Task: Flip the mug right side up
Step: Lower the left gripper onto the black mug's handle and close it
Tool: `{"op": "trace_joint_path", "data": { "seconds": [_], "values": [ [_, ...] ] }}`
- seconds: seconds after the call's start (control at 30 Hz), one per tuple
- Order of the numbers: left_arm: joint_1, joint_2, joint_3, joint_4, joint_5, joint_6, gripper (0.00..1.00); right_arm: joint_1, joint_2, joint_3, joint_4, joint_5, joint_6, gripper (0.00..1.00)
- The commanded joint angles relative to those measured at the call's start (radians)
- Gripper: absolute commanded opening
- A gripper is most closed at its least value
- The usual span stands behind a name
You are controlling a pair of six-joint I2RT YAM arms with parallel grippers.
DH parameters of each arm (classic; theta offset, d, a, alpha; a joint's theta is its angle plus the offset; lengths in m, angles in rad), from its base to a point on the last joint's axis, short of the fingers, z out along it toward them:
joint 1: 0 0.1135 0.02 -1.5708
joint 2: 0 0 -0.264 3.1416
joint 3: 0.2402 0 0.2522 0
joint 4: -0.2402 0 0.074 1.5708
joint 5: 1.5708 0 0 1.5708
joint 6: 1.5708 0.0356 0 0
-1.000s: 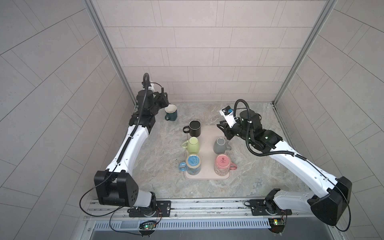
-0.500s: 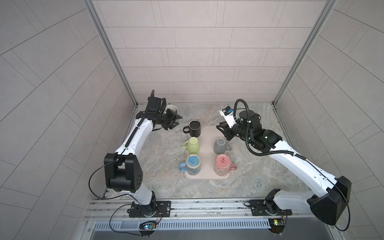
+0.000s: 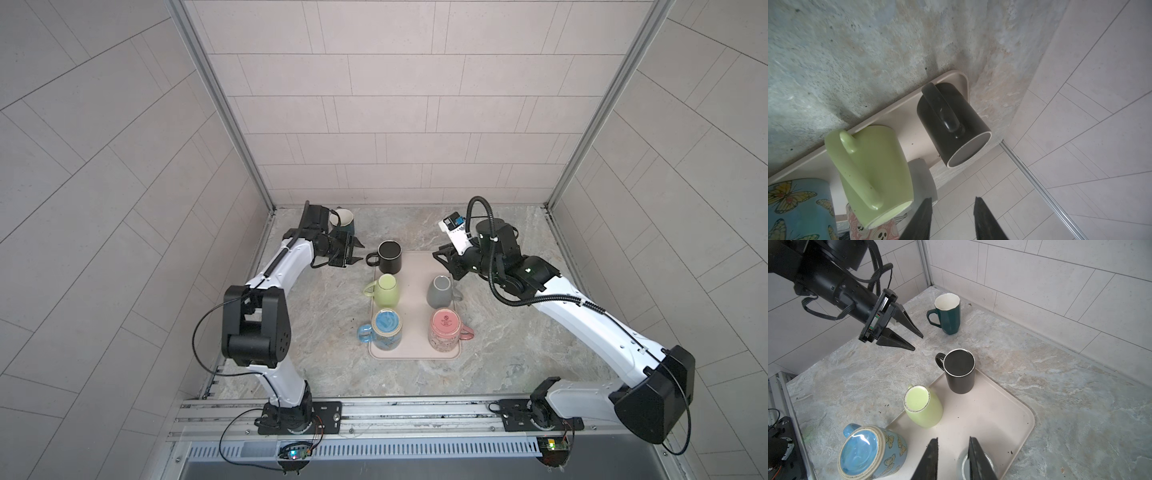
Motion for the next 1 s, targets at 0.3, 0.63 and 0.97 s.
{"op": "trace_joint_path", "data": {
  "seconds": [0.3, 0.63, 0.97],
  "values": [
    [-0.023, 0.175, 0.139, -0.057, 0.030, -0.049, 0.30, -0.041, 0.019, 0.031, -0.009, -0.045, 0.012, 0.27],
    [-0.032, 0.223, 0.165, -0.049, 0.031, -0.080, 0.45, -0.063, 0.046, 0.036, -0.009, -0.077, 0.015, 0.27],
    [-0.040, 0.254, 0.176, 0.001, 0.017, -0.161, 0.51, -0.085, 0.066, 0.042, -0.008, -0.101, 0.016, 0.27]
  ]
}}
